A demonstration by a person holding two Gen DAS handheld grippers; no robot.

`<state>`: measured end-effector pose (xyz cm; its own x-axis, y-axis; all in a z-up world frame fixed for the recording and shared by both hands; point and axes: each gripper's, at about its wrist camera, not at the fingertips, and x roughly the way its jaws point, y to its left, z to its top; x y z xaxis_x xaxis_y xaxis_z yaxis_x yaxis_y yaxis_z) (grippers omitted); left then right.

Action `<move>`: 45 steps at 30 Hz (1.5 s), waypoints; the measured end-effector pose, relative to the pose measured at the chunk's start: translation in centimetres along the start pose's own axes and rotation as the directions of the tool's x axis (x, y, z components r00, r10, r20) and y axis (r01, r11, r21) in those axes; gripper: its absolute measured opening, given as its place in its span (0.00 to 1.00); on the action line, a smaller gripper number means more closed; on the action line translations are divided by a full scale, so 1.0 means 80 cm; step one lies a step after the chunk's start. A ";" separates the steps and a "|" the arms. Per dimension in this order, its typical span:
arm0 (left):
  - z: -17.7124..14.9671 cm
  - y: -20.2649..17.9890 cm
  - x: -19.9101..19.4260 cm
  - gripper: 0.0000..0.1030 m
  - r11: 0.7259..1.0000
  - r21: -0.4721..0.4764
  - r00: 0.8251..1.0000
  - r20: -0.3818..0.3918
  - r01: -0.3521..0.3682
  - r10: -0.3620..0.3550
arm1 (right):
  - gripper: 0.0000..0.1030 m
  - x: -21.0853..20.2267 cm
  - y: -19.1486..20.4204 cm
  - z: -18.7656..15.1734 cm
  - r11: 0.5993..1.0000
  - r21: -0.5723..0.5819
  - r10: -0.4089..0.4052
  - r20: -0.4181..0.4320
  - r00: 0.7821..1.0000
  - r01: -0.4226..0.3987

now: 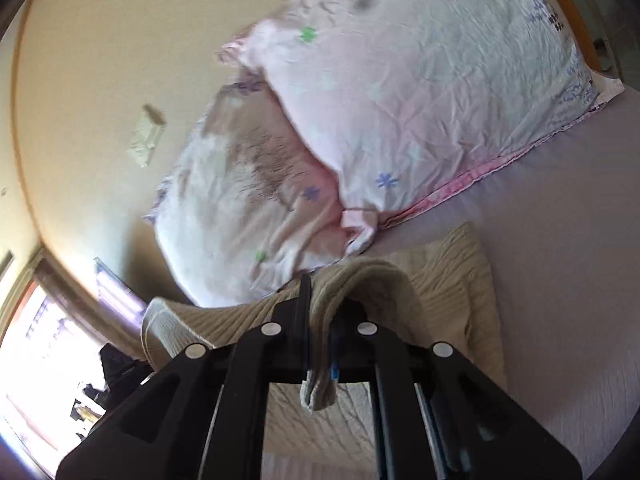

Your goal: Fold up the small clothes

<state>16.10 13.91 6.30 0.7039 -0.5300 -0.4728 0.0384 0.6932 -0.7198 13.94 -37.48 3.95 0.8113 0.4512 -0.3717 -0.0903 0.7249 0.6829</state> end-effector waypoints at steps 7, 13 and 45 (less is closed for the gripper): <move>0.021 0.023 0.091 0.10 0.990 -0.083 0.990 -0.091 -0.112 0.104 | 0.46 0.080 -0.033 0.003 0.963 0.088 -0.250 -0.050 0.967 0.254; 0.021 0.002 0.036 0.89 0.997 -0.006 0.997 -0.031 -0.074 0.073 | 0.92 0.025 -0.033 -0.004 0.959 0.085 -0.279 0.121 0.953 0.270; -0.143 -0.261 0.279 0.16 0.879 -0.188 0.740 -0.481 0.438 -0.471 | 0.94 -0.059 -0.048 0.032 0.979 -0.022 -0.189 0.267 0.945 0.202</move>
<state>22.86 -17.99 4.95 0.1614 -0.9534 -0.2550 0.2083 0.2855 -0.9355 11.92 -43.72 4.67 0.9379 0.1506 -0.3124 0.0628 0.8121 0.5801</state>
